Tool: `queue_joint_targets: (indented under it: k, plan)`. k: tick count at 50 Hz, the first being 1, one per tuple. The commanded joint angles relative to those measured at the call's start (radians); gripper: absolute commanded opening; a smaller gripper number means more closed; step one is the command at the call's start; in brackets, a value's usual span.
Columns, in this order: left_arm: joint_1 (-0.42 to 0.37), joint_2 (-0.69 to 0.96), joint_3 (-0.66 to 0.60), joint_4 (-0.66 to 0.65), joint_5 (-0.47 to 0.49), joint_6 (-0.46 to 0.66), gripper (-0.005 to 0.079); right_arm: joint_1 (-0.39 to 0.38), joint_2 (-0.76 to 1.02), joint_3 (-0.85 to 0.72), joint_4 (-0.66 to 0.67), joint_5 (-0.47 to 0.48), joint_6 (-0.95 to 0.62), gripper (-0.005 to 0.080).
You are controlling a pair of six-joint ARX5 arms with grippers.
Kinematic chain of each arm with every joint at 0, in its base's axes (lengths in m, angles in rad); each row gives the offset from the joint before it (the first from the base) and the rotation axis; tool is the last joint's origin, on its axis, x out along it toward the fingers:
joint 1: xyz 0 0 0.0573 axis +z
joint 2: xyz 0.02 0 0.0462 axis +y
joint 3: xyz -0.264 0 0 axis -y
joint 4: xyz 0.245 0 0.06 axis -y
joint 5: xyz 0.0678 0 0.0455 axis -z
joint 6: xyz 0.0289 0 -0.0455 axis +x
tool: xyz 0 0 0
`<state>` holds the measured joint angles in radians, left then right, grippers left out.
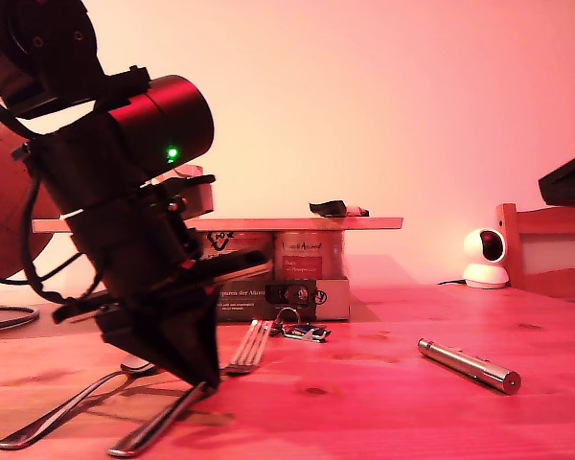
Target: Slide the metallic fork to the right
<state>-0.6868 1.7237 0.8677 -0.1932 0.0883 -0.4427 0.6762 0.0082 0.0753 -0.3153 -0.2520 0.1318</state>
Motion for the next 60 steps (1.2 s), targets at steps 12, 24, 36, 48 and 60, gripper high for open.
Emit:
queue_joint_targets:
  k: [12, 24, 36, 48, 60]
  plan:
    - [-0.032, 0.018, 0.005, 0.062, 0.032, -0.087, 0.0077, 0.005, -0.005, 0.011, 0.011, -0.003, 0.003, -0.0012]
    - [-0.057, 0.03, 0.005, 0.07, 0.034, -0.112, 0.0077, 0.005, -0.005, 0.011, 0.011, -0.007, 0.003, -0.0012]
    - [-0.089, 0.076, 0.005, 0.119, 0.047, -0.163, 0.0077, 0.005, -0.005, 0.011, 0.011, -0.009, 0.003, -0.0012]
    - [-0.102, 0.077, 0.005, 0.179, 0.065, -0.21, 0.0077, 0.005, -0.005, 0.011, 0.013, -0.011, 0.003, -0.0012]
    - [-0.121, 0.079, 0.005, 0.244, 0.066, -0.251, 0.0077, 0.005, -0.005, 0.011, 0.019, -0.02, 0.011, -0.0012]
